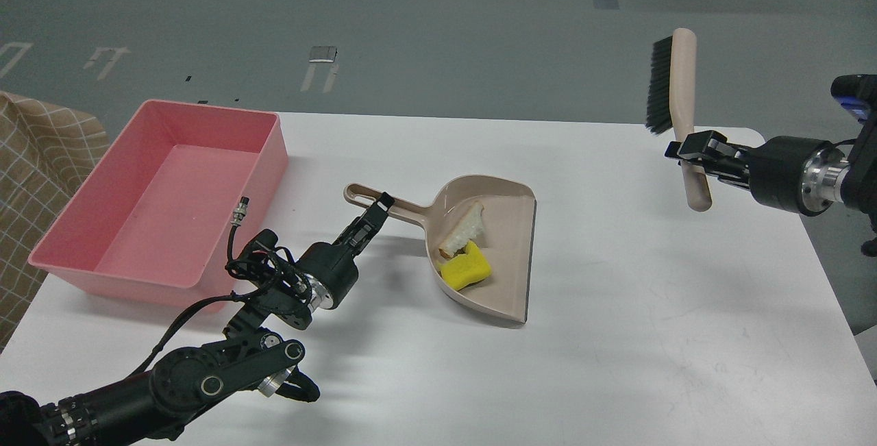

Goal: Sweep and dump garbage into bin
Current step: 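Lift the brush away from the dustpan with the right gripper, then lift the dustpan with the left gripper and carry it over the pink bin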

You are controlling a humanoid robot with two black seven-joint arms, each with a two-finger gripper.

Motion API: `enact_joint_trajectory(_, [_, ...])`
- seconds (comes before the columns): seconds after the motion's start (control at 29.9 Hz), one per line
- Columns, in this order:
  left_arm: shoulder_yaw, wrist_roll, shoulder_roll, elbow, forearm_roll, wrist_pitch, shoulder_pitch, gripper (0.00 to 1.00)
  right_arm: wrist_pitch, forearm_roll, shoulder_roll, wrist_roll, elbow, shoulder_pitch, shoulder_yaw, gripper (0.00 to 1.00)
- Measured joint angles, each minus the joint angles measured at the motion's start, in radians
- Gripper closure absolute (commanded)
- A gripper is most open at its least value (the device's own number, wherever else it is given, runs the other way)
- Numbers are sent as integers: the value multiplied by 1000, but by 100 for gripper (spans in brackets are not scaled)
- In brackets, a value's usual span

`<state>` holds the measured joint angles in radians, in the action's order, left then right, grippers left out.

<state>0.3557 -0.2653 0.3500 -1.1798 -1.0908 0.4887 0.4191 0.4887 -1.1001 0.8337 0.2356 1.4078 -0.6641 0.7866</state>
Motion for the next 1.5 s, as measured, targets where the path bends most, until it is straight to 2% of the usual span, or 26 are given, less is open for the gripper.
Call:
enact_joint_trajectory(1.0, [15, 11, 4, -9, 116, 0, 11, 86, 0, -1, 1, 1, -19, 64, -3, 100])
enact_joint_trajectory(1.5, [60, 14, 87, -67, 254, 0, 82, 86, 0, -1, 2, 1, -18, 73, -3, 100])
